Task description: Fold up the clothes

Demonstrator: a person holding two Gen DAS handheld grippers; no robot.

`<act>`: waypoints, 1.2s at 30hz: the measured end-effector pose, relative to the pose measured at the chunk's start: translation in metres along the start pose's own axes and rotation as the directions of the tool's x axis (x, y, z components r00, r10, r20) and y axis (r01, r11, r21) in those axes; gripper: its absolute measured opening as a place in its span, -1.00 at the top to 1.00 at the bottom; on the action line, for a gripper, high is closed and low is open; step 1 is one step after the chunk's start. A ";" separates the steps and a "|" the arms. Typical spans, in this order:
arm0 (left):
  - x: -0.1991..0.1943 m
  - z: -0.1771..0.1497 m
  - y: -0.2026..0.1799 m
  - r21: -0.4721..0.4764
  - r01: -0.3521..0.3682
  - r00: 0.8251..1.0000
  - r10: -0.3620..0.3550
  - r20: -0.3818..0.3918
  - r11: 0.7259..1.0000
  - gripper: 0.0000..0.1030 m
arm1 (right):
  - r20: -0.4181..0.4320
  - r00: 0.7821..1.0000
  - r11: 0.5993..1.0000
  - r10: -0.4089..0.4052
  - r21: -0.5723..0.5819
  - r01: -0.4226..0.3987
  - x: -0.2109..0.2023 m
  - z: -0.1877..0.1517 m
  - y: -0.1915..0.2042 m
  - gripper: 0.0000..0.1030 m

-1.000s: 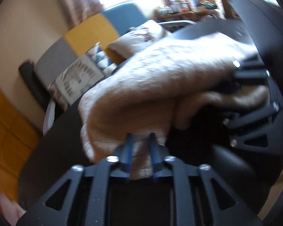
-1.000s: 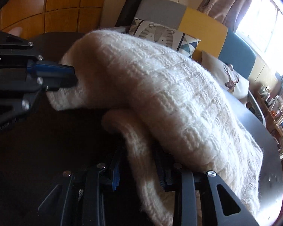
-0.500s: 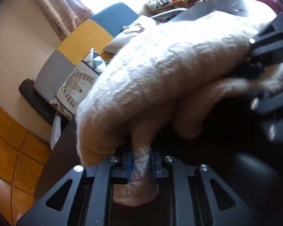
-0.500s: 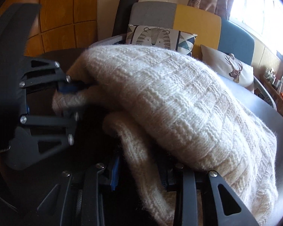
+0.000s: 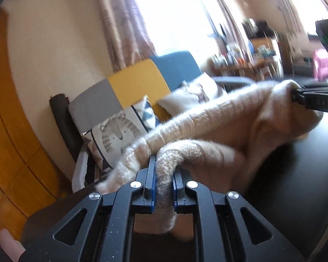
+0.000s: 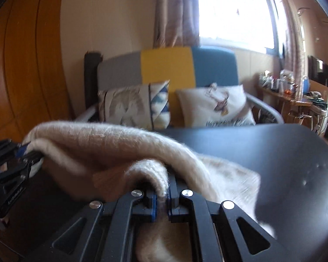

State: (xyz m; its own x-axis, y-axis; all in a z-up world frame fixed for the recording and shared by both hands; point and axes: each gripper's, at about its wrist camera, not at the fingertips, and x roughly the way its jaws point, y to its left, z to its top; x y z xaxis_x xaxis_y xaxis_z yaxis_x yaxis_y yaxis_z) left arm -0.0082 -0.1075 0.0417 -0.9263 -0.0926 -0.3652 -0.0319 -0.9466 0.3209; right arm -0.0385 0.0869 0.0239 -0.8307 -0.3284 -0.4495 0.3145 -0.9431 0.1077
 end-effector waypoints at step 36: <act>-0.078 -0.150 0.048 -0.384 0.387 0.775 -0.522 -0.357 0.838 0.65 | -0.476 0.873 0.985 0.106 0.173 -0.025 -0.051 -0.089 -0.088 0.59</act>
State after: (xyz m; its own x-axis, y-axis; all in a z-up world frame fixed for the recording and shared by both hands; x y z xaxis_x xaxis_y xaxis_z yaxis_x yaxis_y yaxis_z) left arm 0.1185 -0.1920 -0.0456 -0.5673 0.3121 -0.7621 -0.2414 -0.9478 -0.2084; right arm 0.0170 0.1914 -0.0413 -0.4734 -0.3619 -0.8031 0.2508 -0.9294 0.2709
